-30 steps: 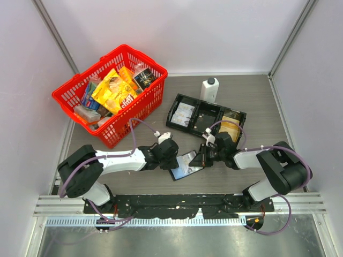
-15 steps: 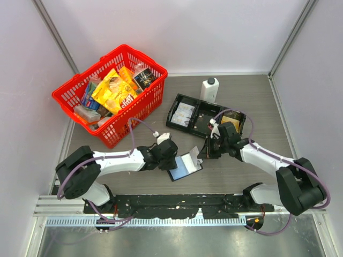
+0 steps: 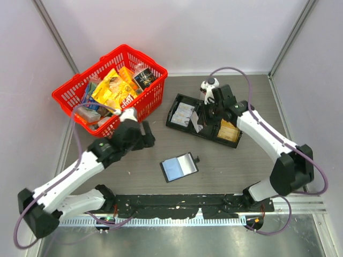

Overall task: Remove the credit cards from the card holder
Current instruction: Place the credit card in the storage box.

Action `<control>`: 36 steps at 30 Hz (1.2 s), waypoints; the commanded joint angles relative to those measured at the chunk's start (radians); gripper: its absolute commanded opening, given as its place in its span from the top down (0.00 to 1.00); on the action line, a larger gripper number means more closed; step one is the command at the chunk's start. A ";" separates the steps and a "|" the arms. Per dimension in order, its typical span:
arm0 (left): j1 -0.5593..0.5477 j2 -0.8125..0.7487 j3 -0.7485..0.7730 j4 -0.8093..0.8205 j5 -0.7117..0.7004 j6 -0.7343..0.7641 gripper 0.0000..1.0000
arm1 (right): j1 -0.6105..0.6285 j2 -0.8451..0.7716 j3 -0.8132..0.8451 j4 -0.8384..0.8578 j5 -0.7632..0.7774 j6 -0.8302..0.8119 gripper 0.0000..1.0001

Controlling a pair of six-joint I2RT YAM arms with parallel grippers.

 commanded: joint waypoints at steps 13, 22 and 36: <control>0.140 -0.546 -0.115 -0.119 -0.196 0.290 0.00 | 0.055 0.508 0.695 -0.305 0.031 -0.445 0.99; 0.141 -0.573 -0.112 -0.145 -0.251 0.305 0.00 | 0.104 0.743 0.877 -0.422 -0.008 -0.621 0.99; 0.152 -0.563 -0.111 -0.145 -0.240 0.305 0.00 | 0.103 0.739 0.861 -0.327 0.101 -0.594 0.62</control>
